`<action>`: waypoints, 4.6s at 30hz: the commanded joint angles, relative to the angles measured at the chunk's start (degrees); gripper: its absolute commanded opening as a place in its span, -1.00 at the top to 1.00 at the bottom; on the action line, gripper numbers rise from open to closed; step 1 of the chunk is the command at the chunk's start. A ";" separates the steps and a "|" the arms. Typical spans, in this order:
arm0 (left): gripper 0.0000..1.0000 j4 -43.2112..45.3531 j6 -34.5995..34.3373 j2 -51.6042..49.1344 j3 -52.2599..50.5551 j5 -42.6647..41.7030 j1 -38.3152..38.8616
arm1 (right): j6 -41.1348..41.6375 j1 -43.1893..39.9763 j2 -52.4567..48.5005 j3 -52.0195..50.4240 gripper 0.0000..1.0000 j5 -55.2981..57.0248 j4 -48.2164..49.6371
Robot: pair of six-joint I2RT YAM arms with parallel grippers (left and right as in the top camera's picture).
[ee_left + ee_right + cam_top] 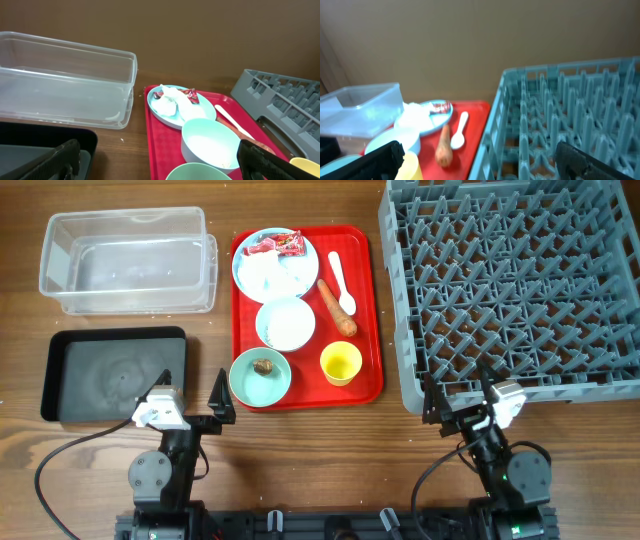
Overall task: Sort waste into correct bins and load items into the dishwasher rack
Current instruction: 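Reach the left gripper to the teal bowl and grasp its rim, then carry the teal bowl over the black tray and tip out the brown food, then return the empty teal bowl to the red tray with the left gripper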
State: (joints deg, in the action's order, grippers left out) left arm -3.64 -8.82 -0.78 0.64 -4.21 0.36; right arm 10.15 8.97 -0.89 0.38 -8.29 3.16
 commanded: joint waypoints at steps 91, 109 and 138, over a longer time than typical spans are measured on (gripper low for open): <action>0.92 -69.02 32.59 -109.98 71.89 -77.66 -53.00 | -7.15 0.17 -62.34 53.02 -0.78 -12.31 -39.87; 0.92 -68.39 13.79 -109.98 71.89 -86.12 -54.90 | -7.17 0.17 -62.34 53.00 -0.78 -12.31 -40.11; 0.92 -57.22 8.48 -86.16 76.63 -31.85 -12.46 | -7.19 0.17 -62.40 52.96 -0.78 -10.99 -40.72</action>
State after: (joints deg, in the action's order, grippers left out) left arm -60.75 9.63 -88.99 76.77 -57.34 -23.59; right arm 3.73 8.97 -62.81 52.62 -20.49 -36.93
